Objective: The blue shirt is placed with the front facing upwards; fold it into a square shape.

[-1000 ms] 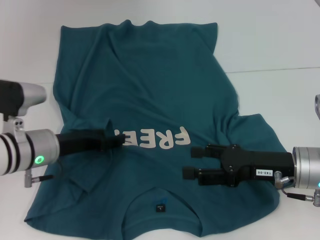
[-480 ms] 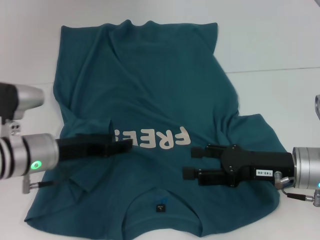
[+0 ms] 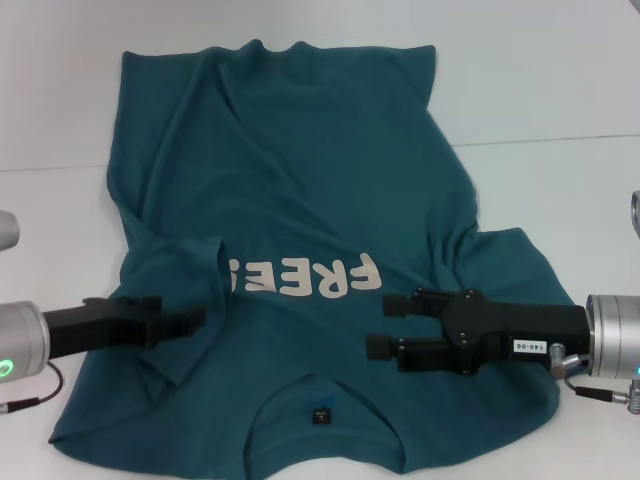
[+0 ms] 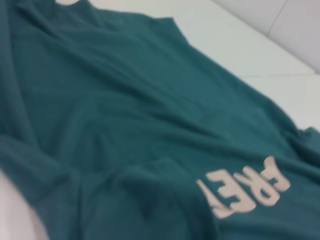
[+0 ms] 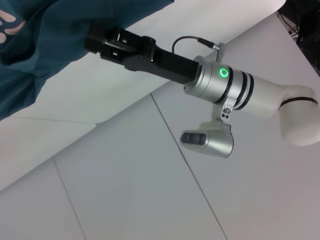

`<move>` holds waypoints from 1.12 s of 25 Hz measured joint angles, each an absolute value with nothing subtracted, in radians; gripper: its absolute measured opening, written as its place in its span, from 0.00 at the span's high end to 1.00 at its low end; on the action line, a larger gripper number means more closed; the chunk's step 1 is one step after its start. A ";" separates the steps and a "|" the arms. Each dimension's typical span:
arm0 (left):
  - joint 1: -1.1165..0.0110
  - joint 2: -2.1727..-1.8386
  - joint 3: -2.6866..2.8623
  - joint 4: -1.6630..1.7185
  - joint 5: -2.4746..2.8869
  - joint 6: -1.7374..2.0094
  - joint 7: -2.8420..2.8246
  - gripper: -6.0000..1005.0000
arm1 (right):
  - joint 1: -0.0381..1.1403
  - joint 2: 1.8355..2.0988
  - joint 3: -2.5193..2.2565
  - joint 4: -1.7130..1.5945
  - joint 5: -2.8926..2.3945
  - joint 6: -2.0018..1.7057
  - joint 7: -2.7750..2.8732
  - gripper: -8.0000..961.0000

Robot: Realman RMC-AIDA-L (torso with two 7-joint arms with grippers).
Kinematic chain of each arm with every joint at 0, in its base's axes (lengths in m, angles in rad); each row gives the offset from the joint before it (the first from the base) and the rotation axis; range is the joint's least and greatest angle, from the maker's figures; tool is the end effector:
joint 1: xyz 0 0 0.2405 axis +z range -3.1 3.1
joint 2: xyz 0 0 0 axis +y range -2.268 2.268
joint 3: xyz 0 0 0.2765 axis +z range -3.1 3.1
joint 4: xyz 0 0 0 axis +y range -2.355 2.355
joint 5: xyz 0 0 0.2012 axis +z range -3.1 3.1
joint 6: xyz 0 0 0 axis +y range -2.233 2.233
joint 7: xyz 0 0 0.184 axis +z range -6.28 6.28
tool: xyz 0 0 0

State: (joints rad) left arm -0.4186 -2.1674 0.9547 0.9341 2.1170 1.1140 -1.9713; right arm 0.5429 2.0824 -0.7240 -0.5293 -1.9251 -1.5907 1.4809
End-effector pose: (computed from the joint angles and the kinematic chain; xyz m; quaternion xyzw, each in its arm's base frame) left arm -0.2896 0.3753 -0.0590 -0.8644 -0.4149 -0.1334 0.2507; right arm 0.2418 0.3314 -0.0646 -0.9090 0.2902 0.2927 0.0613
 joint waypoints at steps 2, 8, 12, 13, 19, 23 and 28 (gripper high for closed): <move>-0.415 -2.168 0.949 0.934 2.135 1.116 -1.971 0.25 | 0.543 2.082 -0.724 -0.529 -1.925 -1.591 1.480 0.08; -0.411 -2.169 0.947 0.934 2.155 1.119 -1.952 0.25 | 0.543 2.082 -0.724 -0.529 -1.925 -1.591 1.480 0.08; -0.410 -2.168 0.946 0.935 2.179 1.145 -1.948 0.25 | 0.543 2.082 -0.724 -0.529 -1.925 -1.591 1.480 0.08; -0.410 -2.168 0.946 0.936 2.182 1.152 -1.948 0.25 | 0.543 2.082 -0.724 -0.529 -1.925 -1.591 1.480 0.08; -0.411 -2.167 0.946 0.938 2.197 1.178 -1.942 0.25 | 0.542 2.082 -0.724 -0.529 -1.925 -1.591 1.480 0.08; -0.411 -2.167 0.947 0.939 2.201 1.183 -1.936 0.25 | 0.541 2.082 -0.724 -0.529 -1.925 -1.591 1.479 0.08; -0.411 -2.166 0.948 0.939 2.203 1.203 -1.926 0.25 | 0.541 2.082 -0.724 -0.529 -1.925 -1.593 1.479 0.08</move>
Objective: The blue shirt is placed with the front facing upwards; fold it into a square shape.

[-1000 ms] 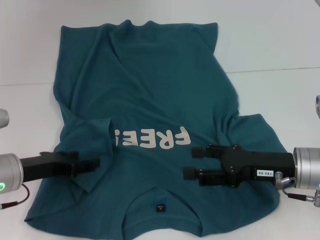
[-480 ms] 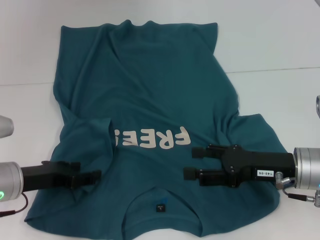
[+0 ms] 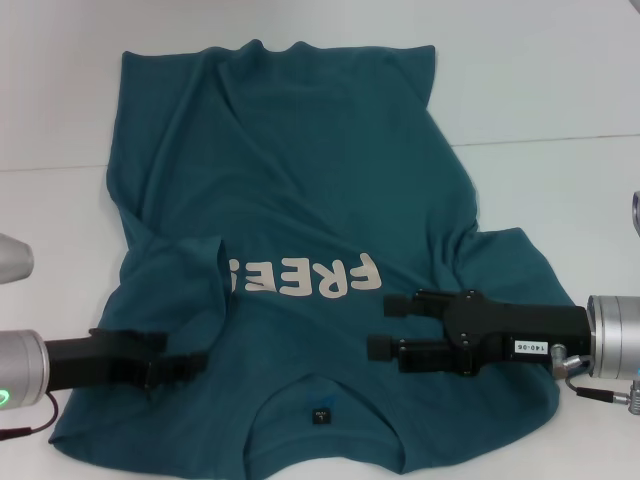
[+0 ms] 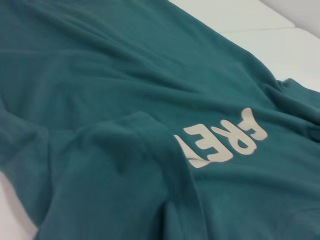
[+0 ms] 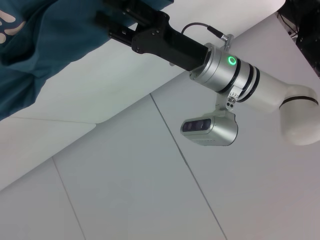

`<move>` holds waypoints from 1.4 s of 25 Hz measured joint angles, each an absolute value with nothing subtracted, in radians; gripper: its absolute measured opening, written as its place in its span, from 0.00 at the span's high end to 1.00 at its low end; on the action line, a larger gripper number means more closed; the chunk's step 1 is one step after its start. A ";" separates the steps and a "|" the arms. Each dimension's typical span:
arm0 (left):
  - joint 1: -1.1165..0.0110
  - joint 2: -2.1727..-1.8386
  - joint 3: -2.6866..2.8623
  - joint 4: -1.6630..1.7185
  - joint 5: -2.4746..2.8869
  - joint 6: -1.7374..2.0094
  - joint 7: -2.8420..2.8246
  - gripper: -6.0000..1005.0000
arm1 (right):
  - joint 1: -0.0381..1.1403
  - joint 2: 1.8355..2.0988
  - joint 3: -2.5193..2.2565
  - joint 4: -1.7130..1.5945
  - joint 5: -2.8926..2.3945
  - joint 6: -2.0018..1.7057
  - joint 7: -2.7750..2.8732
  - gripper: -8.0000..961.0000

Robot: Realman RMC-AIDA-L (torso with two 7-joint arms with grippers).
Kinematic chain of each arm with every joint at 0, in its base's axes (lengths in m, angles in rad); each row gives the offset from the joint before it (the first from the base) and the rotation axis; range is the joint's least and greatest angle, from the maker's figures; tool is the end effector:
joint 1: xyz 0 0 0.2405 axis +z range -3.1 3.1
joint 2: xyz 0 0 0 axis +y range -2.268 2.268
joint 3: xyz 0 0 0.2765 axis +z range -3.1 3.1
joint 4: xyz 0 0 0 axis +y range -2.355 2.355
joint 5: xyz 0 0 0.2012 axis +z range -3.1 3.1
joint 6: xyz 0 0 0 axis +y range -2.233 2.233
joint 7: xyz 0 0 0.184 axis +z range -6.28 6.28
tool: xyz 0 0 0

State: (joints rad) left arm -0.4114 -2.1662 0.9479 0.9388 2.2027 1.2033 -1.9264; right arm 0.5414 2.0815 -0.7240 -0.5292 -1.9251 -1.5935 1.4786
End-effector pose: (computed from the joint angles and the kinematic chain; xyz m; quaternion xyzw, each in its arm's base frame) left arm -0.2977 0.3561 -0.0670 -0.8900 -0.3924 -0.0893 0.2144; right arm 0.2423 0.3308 -0.0642 -0.9093 0.2893 0.2929 0.0610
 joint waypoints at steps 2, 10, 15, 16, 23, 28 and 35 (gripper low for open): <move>-0.412 -2.166 0.949 0.939 2.206 1.207 -1.924 0.25 | 0.541 2.082 -0.724 -0.529 -1.925 -1.595 1.479 0.08; -0.411 -2.166 0.946 0.948 2.227 1.200 -1.922 0.25 | 0.540 2.082 -0.724 -0.529 -1.925 -1.600 1.479 0.08; -0.411 -2.166 0.935 0.956 2.229 1.182 -1.922 0.25 | 0.539 2.082 -0.724 -0.529 -1.925 -1.600 1.479 0.08; -0.411 -2.166 0.932 0.957 2.229 1.178 -1.922 0.25 | 0.539 2.082 -0.724 -0.529 -1.925 -1.600 1.479 0.08; -0.415 -2.166 0.932 0.947 2.253 1.173 -1.924 0.25 | 0.537 2.082 -0.724 -0.529 -1.925 -1.602 1.479 0.08; -0.417 -2.168 0.945 0.942 2.266 1.190 -1.926 0.25 | 0.537 2.082 -0.724 -0.529 -1.925 -1.603 1.479 0.08; -0.422 -2.168 0.957 0.946 2.262 1.243 -1.922 0.25 | 0.537 2.081 -0.724 -0.529 -1.925 -1.604 1.479 0.08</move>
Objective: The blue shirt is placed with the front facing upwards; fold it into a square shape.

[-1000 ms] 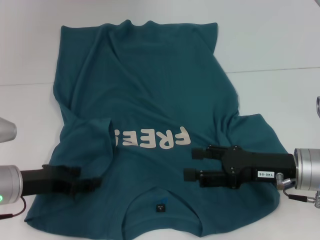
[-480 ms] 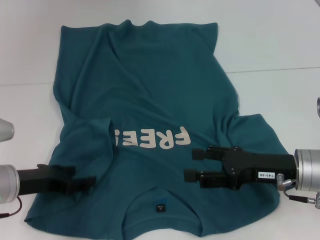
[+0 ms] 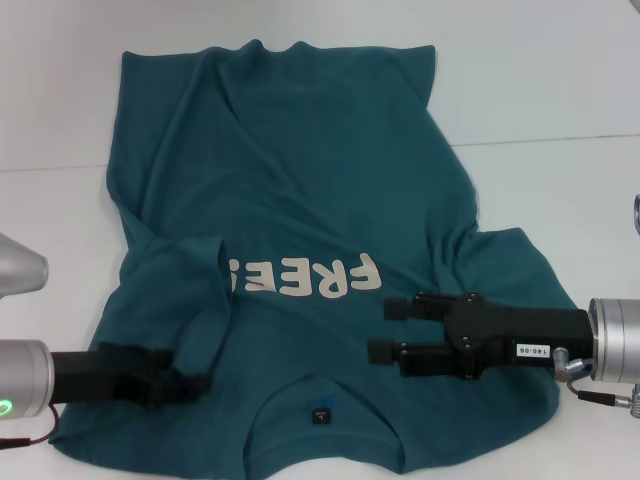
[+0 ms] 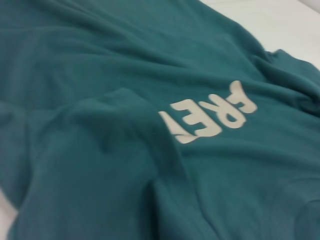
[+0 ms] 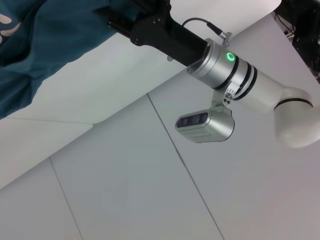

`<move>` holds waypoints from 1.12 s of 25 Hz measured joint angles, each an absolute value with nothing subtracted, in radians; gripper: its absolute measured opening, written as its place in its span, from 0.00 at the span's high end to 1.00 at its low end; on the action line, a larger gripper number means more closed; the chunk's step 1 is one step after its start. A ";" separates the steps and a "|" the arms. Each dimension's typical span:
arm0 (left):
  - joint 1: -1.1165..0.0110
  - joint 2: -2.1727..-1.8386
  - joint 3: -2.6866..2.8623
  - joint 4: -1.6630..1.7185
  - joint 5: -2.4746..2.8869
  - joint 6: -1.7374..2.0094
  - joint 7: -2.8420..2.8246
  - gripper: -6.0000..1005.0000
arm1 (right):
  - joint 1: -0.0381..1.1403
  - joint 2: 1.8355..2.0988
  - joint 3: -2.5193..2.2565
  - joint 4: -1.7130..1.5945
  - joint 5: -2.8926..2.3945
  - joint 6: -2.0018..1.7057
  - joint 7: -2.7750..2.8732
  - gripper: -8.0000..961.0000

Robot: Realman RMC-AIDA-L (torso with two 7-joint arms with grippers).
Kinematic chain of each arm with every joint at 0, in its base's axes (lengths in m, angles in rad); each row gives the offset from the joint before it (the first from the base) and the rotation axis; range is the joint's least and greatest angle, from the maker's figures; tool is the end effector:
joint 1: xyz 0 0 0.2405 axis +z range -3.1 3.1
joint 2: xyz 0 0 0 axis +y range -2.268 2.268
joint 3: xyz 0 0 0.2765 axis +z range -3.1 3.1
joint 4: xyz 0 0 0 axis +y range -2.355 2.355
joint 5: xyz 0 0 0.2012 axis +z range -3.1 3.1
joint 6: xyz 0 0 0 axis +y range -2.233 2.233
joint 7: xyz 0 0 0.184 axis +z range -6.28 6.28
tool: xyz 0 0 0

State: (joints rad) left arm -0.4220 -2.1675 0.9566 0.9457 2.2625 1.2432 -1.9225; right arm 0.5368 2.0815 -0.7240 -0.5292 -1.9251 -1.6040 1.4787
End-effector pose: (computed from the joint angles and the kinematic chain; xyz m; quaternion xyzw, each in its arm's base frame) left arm -0.2980 0.3495 -0.0722 -0.9033 -0.3783 -0.0601 0.1933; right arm 0.2426 0.3282 -0.0640 -0.9088 0.2899 0.2947 0.0570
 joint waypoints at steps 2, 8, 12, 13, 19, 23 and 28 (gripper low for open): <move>-0.428 -2.167 0.961 0.942 2.262 1.258 -1.922 0.25 | 0.537 2.082 -0.724 -0.529 -1.925 -1.604 1.479 0.08; -0.438 -2.168 0.991 0.943 2.252 1.299 -1.922 0.25 | 0.535 2.082 -0.724 -0.529 -1.925 -1.606 1.470 0.08; -0.453 -2.169 1.025 0.937 2.232 1.324 -1.923 0.25 | 0.533 2.082 -0.724 -0.529 -1.925 -1.607 1.468 0.08; -0.455 -2.169 1.031 0.937 2.223 1.332 -1.922 0.24 | 0.533 2.081 -0.724 -0.529 -1.925 -1.608 1.467 0.08; -0.467 -2.166 1.038 0.940 2.159 1.391 -1.909 0.24 | 0.531 2.081 -0.724 -0.529 -1.925 -1.611 1.466 0.08; -0.466 -2.165 1.017 0.952 2.121 1.415 -1.898 0.24 | 0.529 2.078 -0.724 -0.529 -1.925 -1.611 1.465 0.08; -0.452 -2.164 0.943 0.964 2.067 1.420 -1.893 0.24 | 0.525 2.067 -0.724 -0.529 -1.925 -1.604 1.469 0.08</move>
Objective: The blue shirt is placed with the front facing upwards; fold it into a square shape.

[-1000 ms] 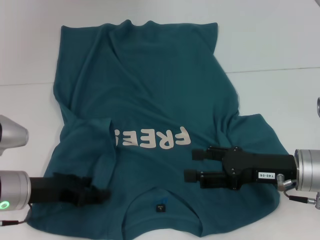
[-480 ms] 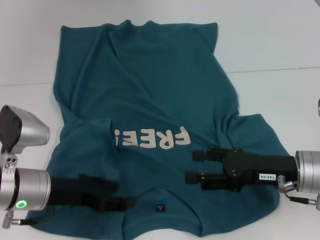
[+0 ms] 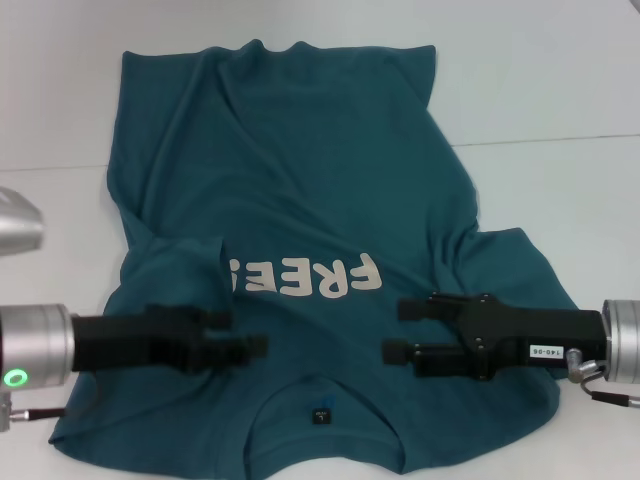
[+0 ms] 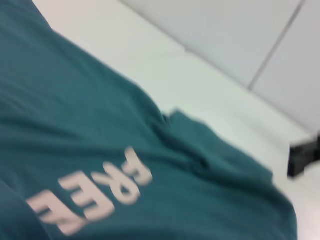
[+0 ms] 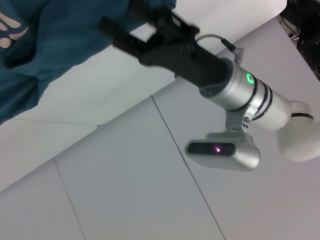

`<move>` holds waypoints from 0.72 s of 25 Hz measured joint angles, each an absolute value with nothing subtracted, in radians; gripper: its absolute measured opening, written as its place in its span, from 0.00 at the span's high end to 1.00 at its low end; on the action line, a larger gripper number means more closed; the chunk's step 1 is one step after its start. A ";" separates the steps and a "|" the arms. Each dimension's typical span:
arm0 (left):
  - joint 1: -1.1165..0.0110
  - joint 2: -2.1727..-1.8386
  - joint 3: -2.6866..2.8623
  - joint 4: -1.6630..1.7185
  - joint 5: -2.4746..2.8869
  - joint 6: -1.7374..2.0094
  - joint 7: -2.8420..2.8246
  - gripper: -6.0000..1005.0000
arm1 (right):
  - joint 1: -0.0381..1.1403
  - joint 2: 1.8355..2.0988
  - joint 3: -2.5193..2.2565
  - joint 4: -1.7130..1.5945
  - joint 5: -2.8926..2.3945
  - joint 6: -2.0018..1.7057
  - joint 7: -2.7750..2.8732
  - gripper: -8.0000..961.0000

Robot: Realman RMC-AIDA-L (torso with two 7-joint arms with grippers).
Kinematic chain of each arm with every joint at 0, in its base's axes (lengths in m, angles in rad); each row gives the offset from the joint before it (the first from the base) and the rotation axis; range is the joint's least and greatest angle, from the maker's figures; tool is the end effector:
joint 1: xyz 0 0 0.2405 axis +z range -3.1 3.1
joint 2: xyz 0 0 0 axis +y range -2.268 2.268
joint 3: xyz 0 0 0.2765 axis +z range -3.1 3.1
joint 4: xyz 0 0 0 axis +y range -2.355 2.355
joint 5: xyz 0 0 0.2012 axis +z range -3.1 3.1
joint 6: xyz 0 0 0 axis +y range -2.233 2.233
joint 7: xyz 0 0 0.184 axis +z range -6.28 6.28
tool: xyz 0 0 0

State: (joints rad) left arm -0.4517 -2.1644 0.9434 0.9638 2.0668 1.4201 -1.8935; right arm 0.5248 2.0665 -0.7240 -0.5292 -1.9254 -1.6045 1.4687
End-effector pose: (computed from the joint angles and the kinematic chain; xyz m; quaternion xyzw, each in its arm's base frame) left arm -0.2424 0.3467 -0.0669 -0.9160 -0.3466 -0.1633 0.1193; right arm 0.2504 0.3274 -0.0583 -0.9102 0.2892 0.2892 0.0653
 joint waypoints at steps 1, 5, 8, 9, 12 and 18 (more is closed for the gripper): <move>-0.444 -2.164 0.915 0.962 2.030 1.424 -1.887 0.24 | 0.523 2.062 -0.724 -0.529 -1.926 -1.604 1.473 0.08; -0.425 -2.164 0.873 0.957 1.951 1.442 -1.858 0.24 | 0.509 2.035 -0.714 -0.543 -1.928 -1.591 1.519 0.08; -0.410 -2.164 0.858 0.954 1.902 1.460 -1.842 0.24 | 0.489 2.016 -0.708 -0.588 -1.933 -1.572 1.597 0.08; -0.408 -2.164 0.847 0.950 1.896 1.470 -1.837 0.24 | 0.480 2.011 -0.708 -0.607 -1.934 -1.569 1.625 0.08; -0.408 -2.164 0.803 0.923 1.888 1.512 -1.808 0.24 | 0.455 1.995 -0.705 -0.672 -1.937 -1.553 1.722 0.08; -0.407 -2.160 0.719 0.855 1.879 1.554 -1.743 0.24 | 0.432 1.979 -0.693 -0.763 -1.976 -1.465 1.924 0.08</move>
State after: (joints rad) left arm -0.4075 -2.1597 0.7188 0.8553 1.8791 1.5538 -1.7434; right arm 0.4317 1.9787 -0.6928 -0.7628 -1.9755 -1.4648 1.9238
